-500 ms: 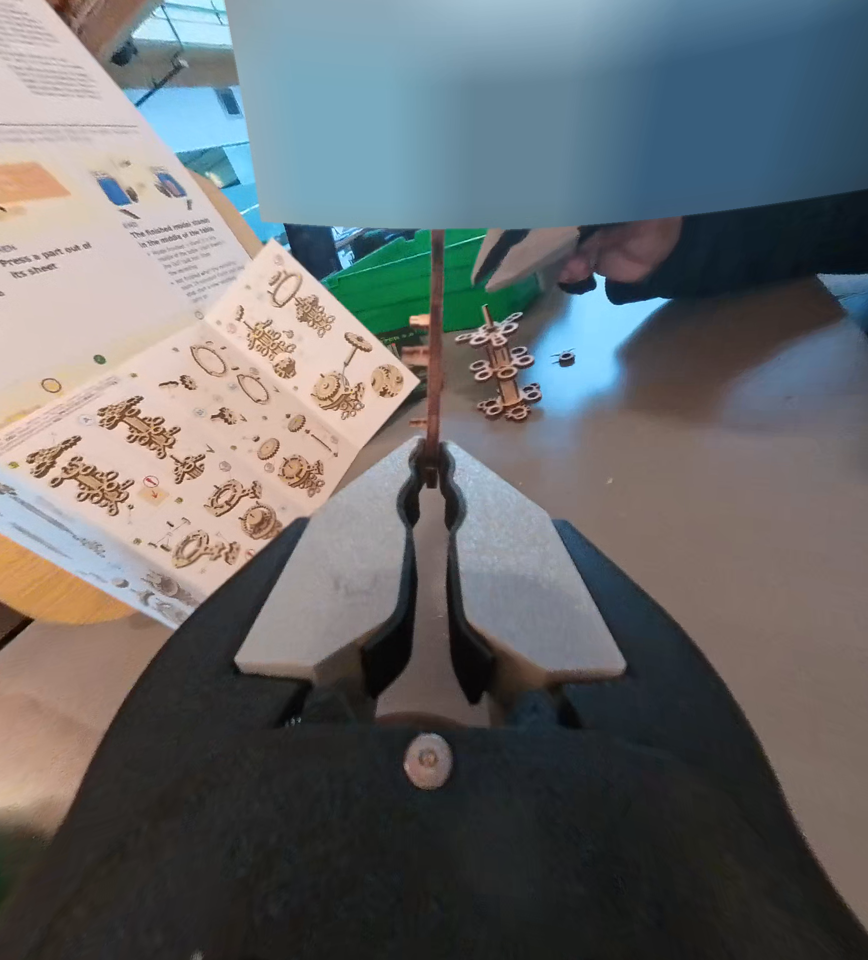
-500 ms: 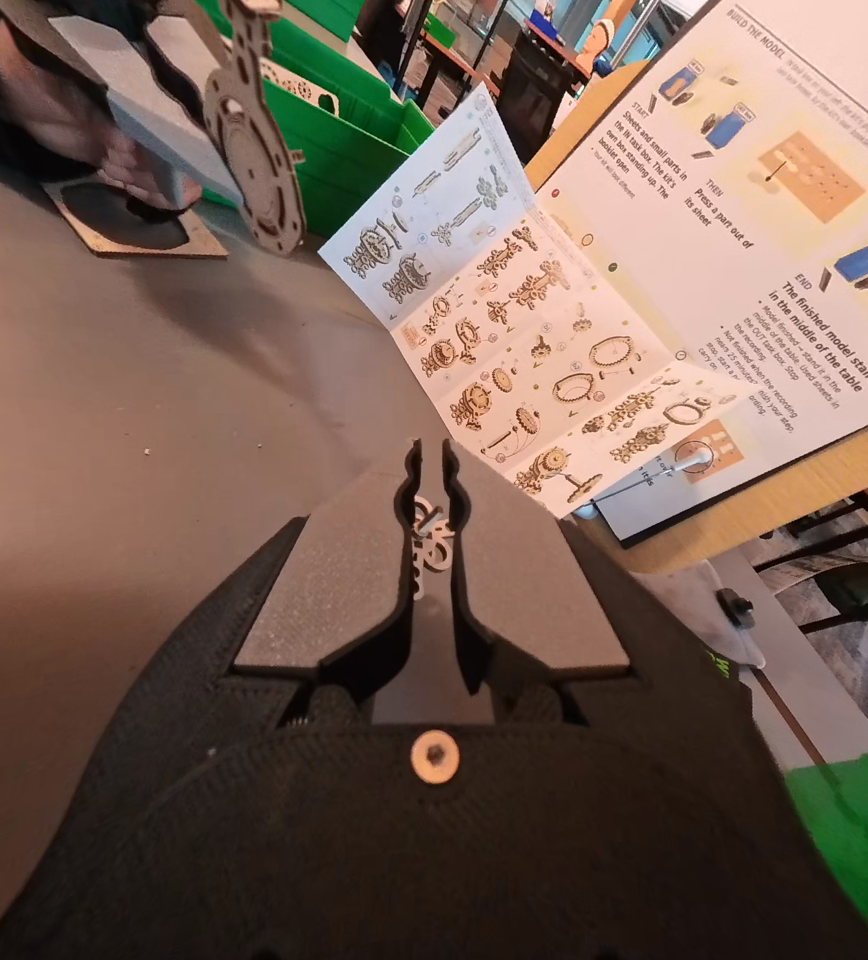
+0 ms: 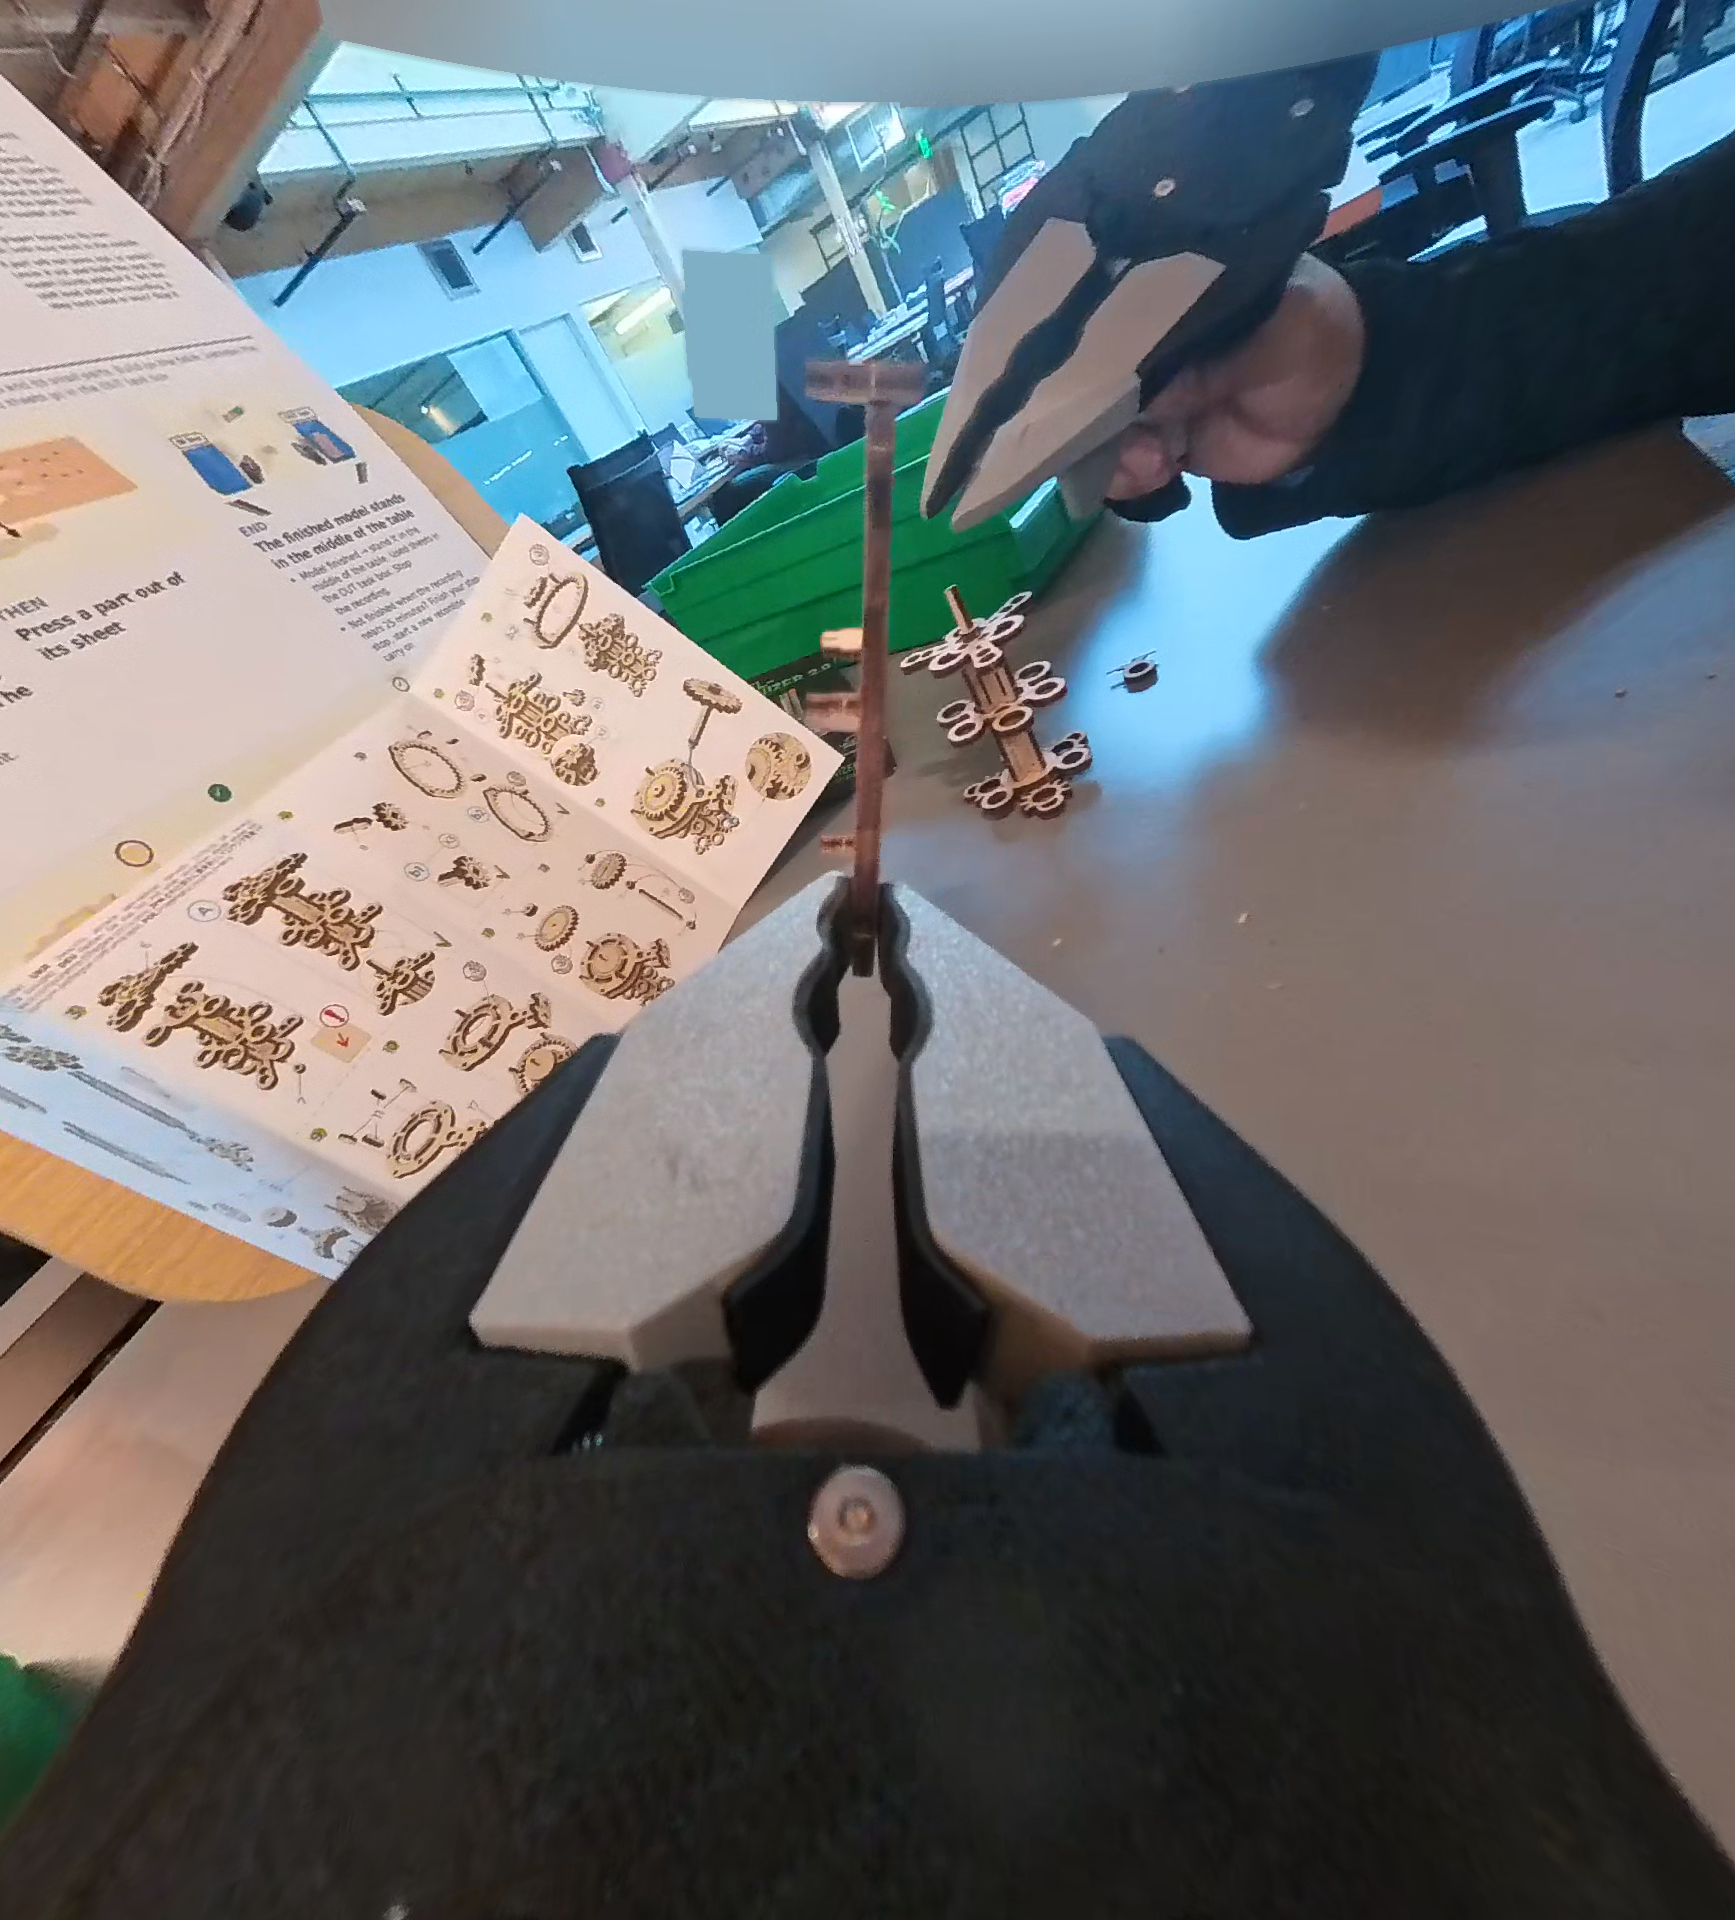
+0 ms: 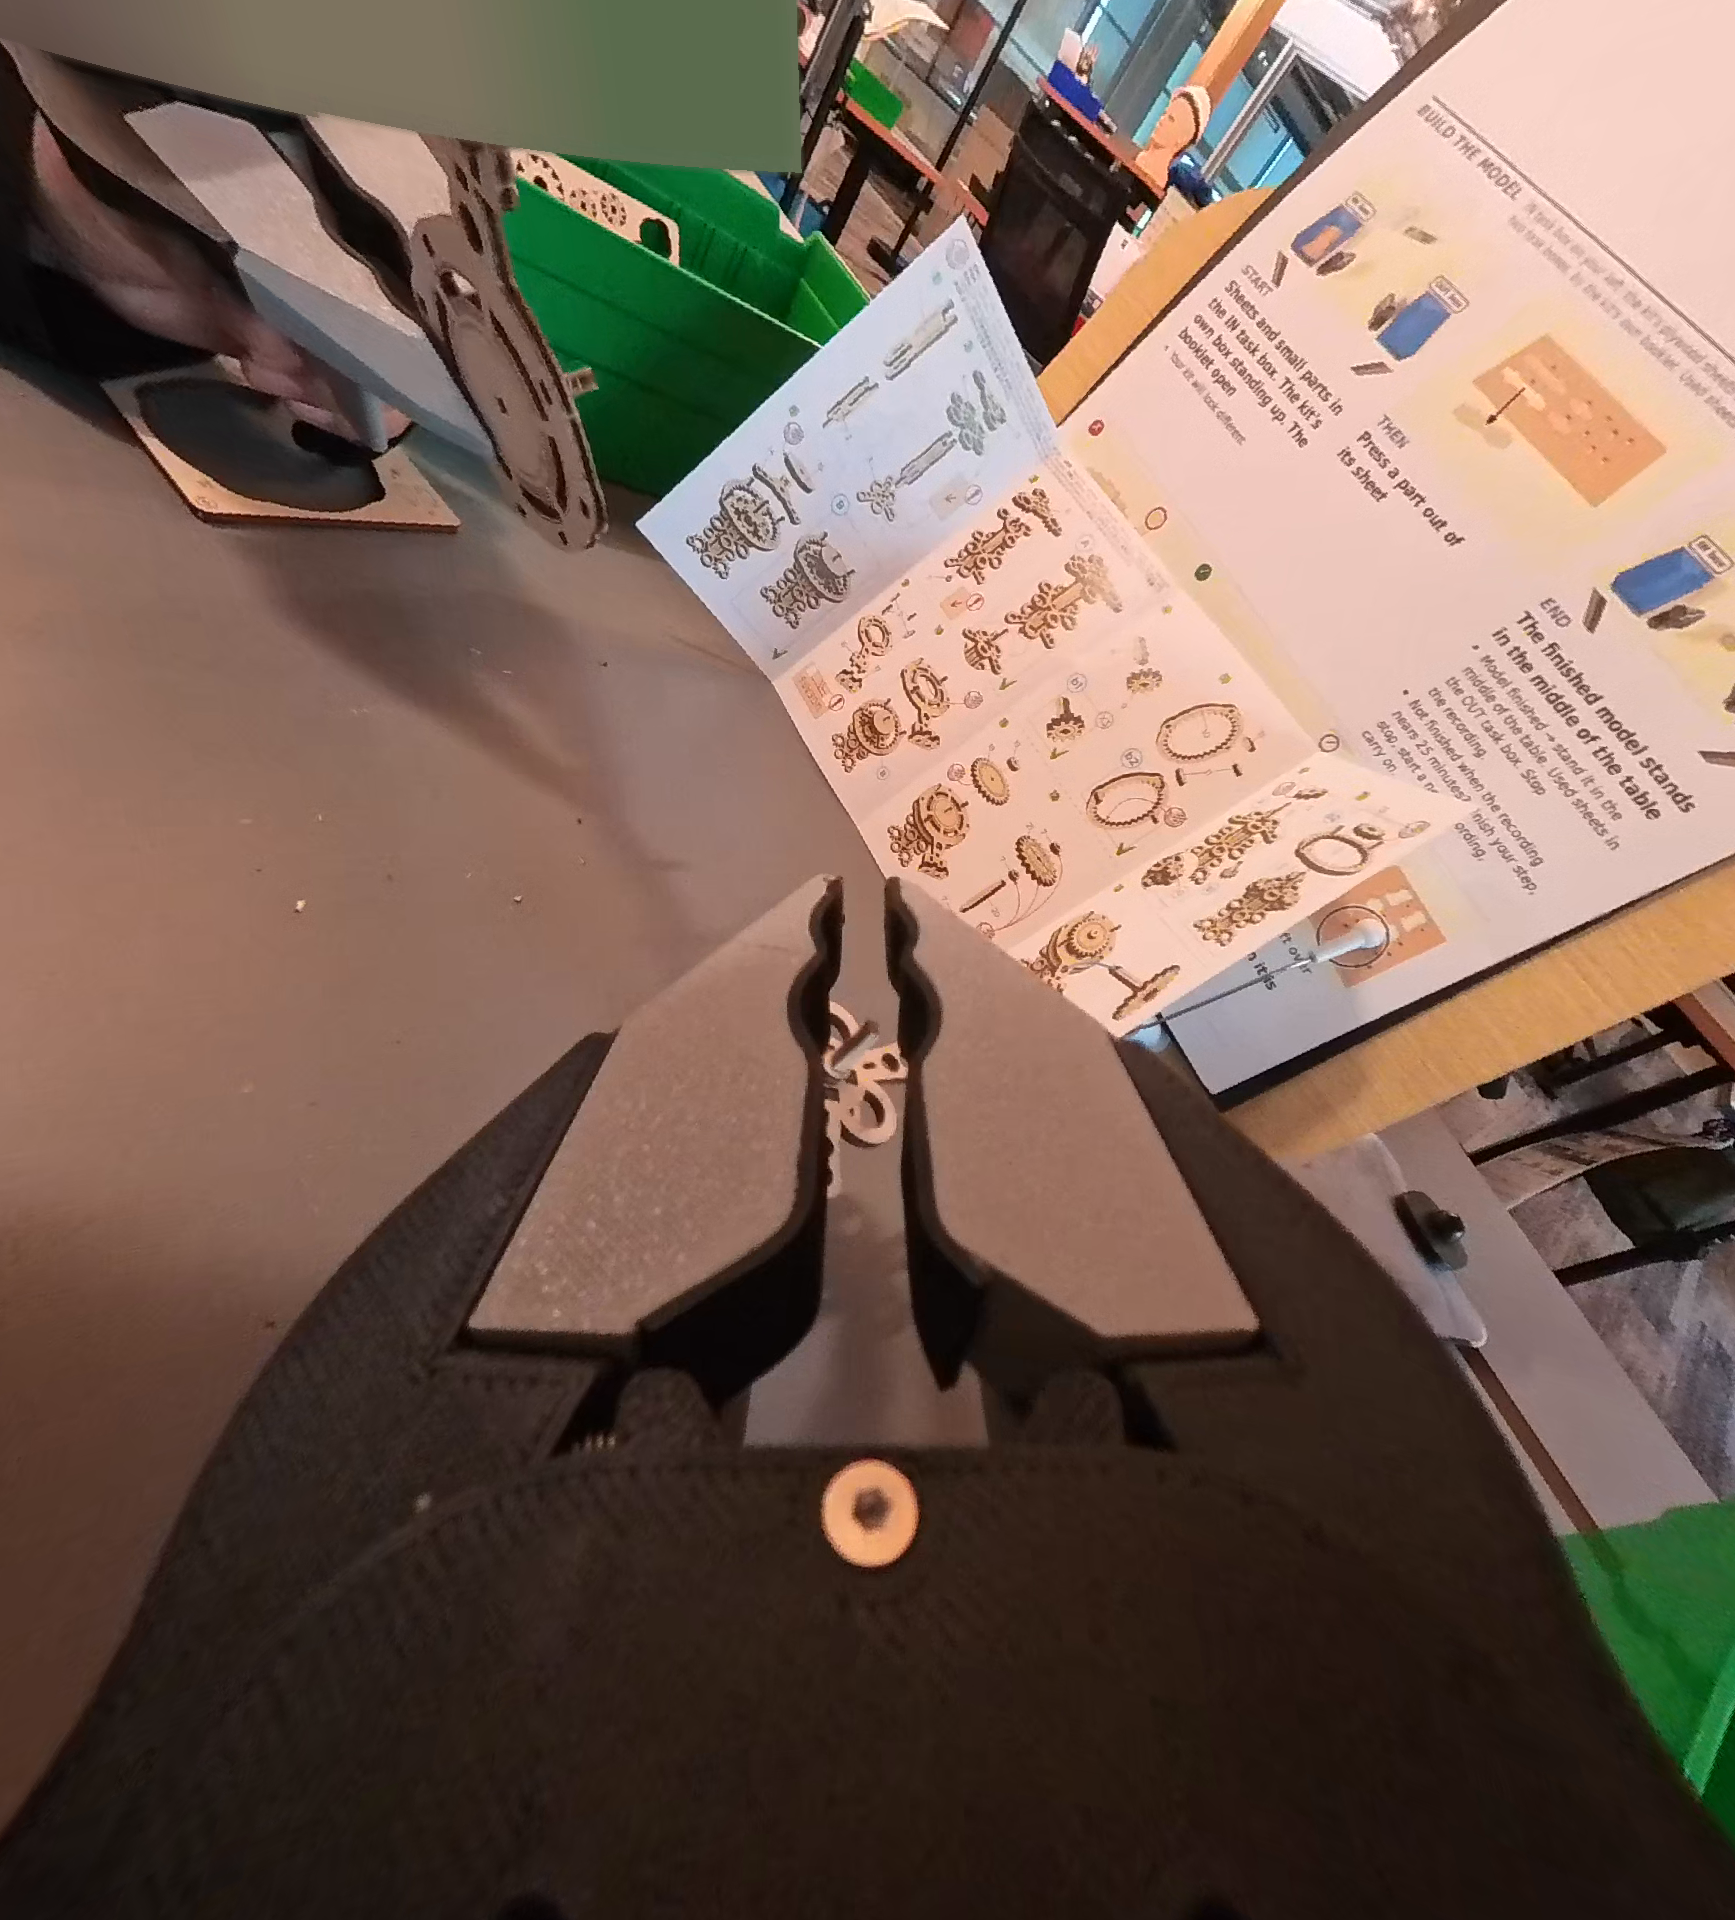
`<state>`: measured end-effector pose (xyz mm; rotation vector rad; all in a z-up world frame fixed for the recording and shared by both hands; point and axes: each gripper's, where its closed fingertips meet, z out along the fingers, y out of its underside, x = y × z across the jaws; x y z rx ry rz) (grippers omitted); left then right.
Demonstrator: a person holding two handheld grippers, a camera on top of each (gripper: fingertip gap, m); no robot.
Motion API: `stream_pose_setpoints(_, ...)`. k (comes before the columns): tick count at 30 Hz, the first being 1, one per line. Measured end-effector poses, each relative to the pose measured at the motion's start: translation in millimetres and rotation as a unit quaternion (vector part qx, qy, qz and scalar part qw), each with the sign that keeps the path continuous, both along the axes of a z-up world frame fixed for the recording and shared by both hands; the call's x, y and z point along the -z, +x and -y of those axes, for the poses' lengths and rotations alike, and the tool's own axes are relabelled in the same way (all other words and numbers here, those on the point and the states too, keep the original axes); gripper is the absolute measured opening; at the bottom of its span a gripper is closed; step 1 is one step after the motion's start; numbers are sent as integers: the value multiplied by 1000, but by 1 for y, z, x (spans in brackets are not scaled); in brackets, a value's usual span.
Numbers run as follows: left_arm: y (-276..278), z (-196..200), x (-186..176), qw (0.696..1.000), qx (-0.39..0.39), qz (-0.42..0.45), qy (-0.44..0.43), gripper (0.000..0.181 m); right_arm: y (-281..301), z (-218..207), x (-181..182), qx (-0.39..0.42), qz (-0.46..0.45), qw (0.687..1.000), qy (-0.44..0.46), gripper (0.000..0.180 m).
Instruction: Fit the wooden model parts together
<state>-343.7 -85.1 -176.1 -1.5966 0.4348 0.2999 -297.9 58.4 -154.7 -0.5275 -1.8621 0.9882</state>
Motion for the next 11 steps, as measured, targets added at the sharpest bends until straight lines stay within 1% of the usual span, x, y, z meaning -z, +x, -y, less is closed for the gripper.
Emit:
stream_pose_setpoints(3, 1, -1, 0, 1000, -1, 1, -2, 1, 0, 1, 0, -1, 1, 1000, 0, 4)
stream_pose_setpoints(4, 0, -1, -4, 1000, -4, 27, 1, 1, 0, 2, 0, -1, 1, 1000, 0, 4)
stream_pose_setpoints(5, -1, -2, -12, 996, 1, 86, 12, 1, 0, 2, 0, -1, 1, 1000, 0, 4)
stream_pose_setpoints(6, -1, -1, -26, 984, 24, 175, 35, 0, -1, 3, 0, -2, 1, 1000, -1, 4)
stream_pose_setpoints(7, 0, 0, -39, 956, 61, 281, 55, 0, -1, 3, 1, -2, 2, 1000, -1, 4)
stream_pose_setpoints(8, -2, 0, -48, 915, 96, 387, 61, 0, -2, 3, 1, -1, 3, 1000, -1, 4)
stream_pose_setpoints(9, -6, 1, -53, 869, 121, 475, 64, 0, -2, 3, 1, 1, 3, 1000, -1, 4)
stream_pose_setpoints(10, -12, 1, -57, 827, 136, 540, 77, 0, -3, 3, 2, 1, 4, 1000, -1, 4)
stream_pose_setpoints(11, -19, 1, -58, 796, 136, 583, 89, 0, -3, 3, 2, 2, 5, 1000, -2, 4)
